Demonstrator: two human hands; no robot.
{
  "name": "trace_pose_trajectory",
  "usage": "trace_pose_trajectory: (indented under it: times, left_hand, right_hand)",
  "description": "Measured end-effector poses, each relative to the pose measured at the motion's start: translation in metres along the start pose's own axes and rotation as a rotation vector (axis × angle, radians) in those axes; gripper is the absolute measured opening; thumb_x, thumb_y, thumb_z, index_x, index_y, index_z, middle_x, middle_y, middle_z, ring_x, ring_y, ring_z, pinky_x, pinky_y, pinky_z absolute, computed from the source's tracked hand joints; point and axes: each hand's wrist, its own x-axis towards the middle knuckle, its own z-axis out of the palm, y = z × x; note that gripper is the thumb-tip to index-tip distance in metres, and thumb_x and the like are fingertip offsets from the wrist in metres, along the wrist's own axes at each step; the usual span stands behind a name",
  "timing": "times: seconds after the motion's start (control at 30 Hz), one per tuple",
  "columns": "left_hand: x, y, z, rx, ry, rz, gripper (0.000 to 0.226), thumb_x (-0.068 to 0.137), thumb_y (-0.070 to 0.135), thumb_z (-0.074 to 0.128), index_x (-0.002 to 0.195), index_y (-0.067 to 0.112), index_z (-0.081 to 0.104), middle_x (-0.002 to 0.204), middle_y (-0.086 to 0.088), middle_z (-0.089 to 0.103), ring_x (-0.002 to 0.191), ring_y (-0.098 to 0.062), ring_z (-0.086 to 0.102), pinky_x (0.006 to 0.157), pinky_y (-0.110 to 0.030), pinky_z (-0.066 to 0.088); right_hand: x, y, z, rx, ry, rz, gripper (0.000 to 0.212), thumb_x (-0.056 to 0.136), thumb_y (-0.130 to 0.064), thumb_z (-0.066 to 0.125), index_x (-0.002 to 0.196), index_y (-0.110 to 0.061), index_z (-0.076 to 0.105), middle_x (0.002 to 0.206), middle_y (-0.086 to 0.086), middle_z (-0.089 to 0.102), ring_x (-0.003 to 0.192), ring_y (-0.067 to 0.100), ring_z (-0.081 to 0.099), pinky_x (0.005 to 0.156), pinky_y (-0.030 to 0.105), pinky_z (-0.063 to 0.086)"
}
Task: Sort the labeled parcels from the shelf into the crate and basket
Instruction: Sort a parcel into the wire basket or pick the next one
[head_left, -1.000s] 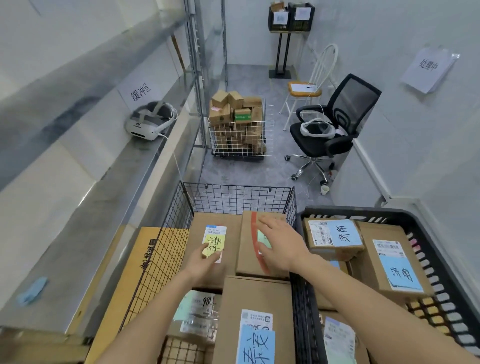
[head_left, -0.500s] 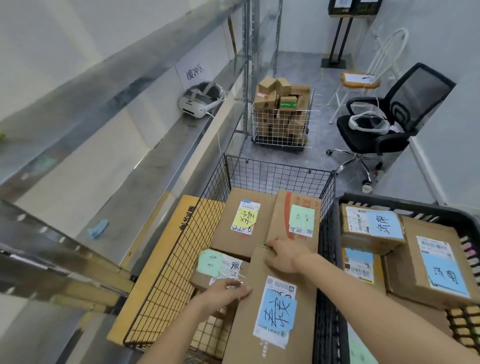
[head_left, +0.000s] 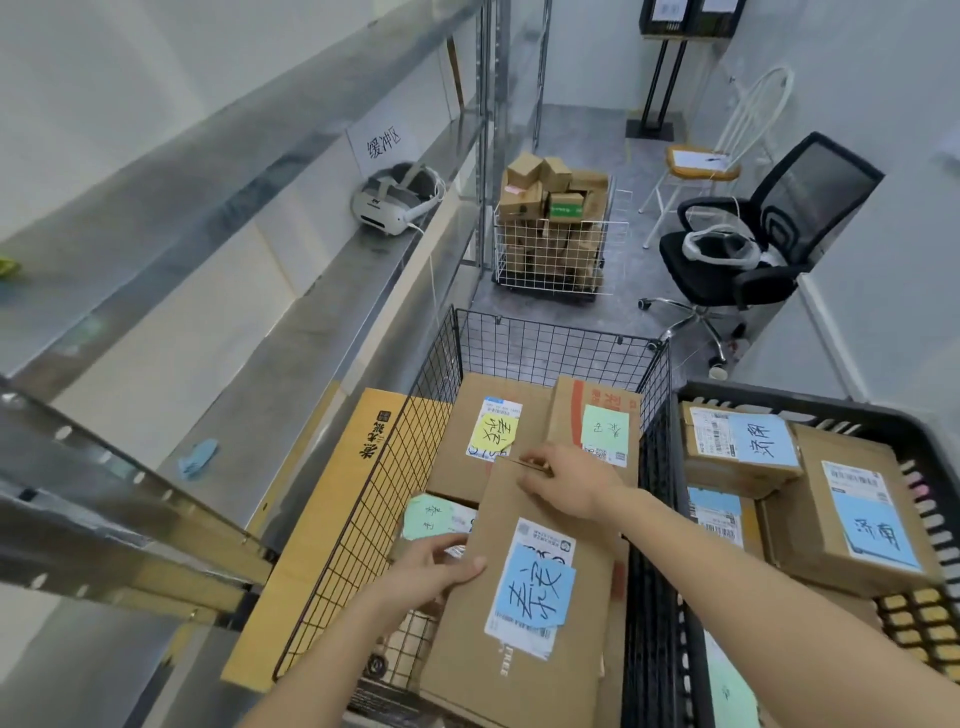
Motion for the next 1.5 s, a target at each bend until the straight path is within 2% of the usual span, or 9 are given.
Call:
trace_pose_trajectory:
  times: [0.13, 0.3, 0.53, 0.67, 0.77, 0.9, 1.07, 1.17, 1.5]
  left_hand:
    - [-0.014, 0.031, -0.023, -0.048, 0.081, 0.108, 0.067, 0.087, 0.040, 0.075, 0.145, 0.025, 0.046, 0.116, -0.004, 0.070, 0.094, -0.018, 0.075, 0.073, -0.034, 0.061]
    - [0.000, 0.068, -0.037, -0.059, 0.312, 0.260, 0.068, 0.096, 0.039, 0.063, 0.155, 0.024, 0.034, 0.111, 0.005, 0.065, 0.095, -0.008, 0.066, 0.068, -0.022, 0.050]
    - [0.052, 0.086, -0.032, 0.138, 0.455, 0.331, 0.062, 0.102, 0.037, 0.055, 0.158, 0.021, 0.030, 0.142, 0.001, 0.056, 0.108, -0.013, 0.054, 0.096, -0.034, 0.048]
    - [0.086, 0.095, -0.033, 0.224, 0.495, 0.286, 0.054, 0.106, 0.034, 0.047, 0.155, 0.017, 0.035, 0.137, -0.004, 0.059, 0.101, -0.012, 0.053, 0.084, -0.026, 0.046]
    - [0.112, 0.102, -0.033, 0.256, 0.541, 0.254, 0.053, 0.106, 0.035, 0.045, 0.156, 0.020, 0.034, 0.143, -0.004, 0.056, 0.117, -0.021, 0.058, 0.093, -0.030, 0.045]
    - [0.145, 0.097, -0.038, 0.366, 0.504, 0.243, 0.068, 0.103, 0.040, 0.051, 0.161, 0.023, 0.019, 0.155, -0.004, 0.045, 0.136, -0.025, 0.051, 0.109, -0.044, 0.046]
    - [0.154, 0.077, -0.042, 0.644, 0.481, 0.367, 0.091, 0.098, 0.044, 0.059, 0.163, 0.023, 0.000, 0.169, 0.006, 0.006, 0.154, -0.014, 0.013, 0.125, -0.042, 0.019]
    - [0.152, 0.066, -0.039, 0.912, 0.402, 0.420, 0.096, 0.095, 0.058, 0.054, 0.162, 0.024, -0.006, 0.166, 0.011, -0.019, 0.152, -0.008, -0.016, 0.126, -0.038, 0.002]
    - [0.146, 0.042, -0.049, 1.187, 0.164, 0.371, 0.155, 0.048, 0.096, 0.063, 0.153, 0.033, -0.031, 0.152, 0.015, -0.049, 0.140, -0.006, -0.045, 0.123, -0.044, -0.015]
  right_hand:
    - [0.008, -0.019, -0.022, 0.097, 0.194, -0.073, 0.047, 0.100, -0.050, 0.047, 0.143, -0.031, 0.051, 0.140, -0.008, 0.056, 0.122, 0.018, 0.057, 0.097, 0.041, 0.049]
    - [0.026, -0.016, -0.028, 0.115, 0.449, -0.075, 0.057, 0.103, -0.048, 0.043, 0.154, -0.024, 0.037, 0.158, -0.005, 0.037, 0.143, 0.019, 0.036, 0.117, 0.041, 0.032]
    - [0.039, 0.019, -0.002, 0.093, 0.142, -0.015, 0.067, 0.102, -0.055, 0.043, 0.159, -0.024, 0.025, 0.167, -0.006, 0.019, 0.150, 0.020, 0.028, 0.120, 0.042, 0.030]
    - [0.050, 0.024, 0.005, -0.058, 0.046, -0.054, 0.077, 0.098, -0.057, 0.050, 0.161, -0.027, 0.018, 0.169, -0.003, 0.010, 0.152, 0.025, 0.022, 0.123, 0.039, 0.023]
    - [0.060, 0.031, 0.011, -0.105, 0.039, -0.055, 0.089, 0.093, -0.064, 0.054, 0.162, -0.027, 0.011, 0.170, -0.003, -0.001, 0.153, 0.025, 0.016, 0.125, 0.040, 0.015]
    - [0.073, 0.047, 0.026, -0.175, 0.004, -0.053, 0.105, 0.086, -0.070, 0.058, 0.162, -0.031, -0.001, 0.169, -0.003, -0.010, 0.156, 0.017, -0.004, 0.126, 0.041, -0.002]
    - [0.077, 0.058, 0.039, -0.291, 0.018, -0.053, 0.109, 0.085, -0.073, 0.057, 0.162, -0.026, -0.005, 0.169, -0.005, -0.012, 0.153, 0.013, -0.019, 0.124, 0.044, -0.013]
    - [0.081, 0.057, 0.040, -0.320, 0.027, -0.051, 0.105, 0.085, -0.076, 0.052, 0.162, -0.027, 0.000, 0.169, -0.006, -0.010, 0.153, 0.014, -0.019, 0.123, 0.046, -0.015]
    - [0.084, 0.058, 0.038, -0.301, 0.011, -0.046, 0.101, 0.086, -0.076, 0.050, 0.162, -0.029, 0.001, 0.169, -0.008, -0.011, 0.153, 0.013, -0.020, 0.124, 0.048, -0.011]
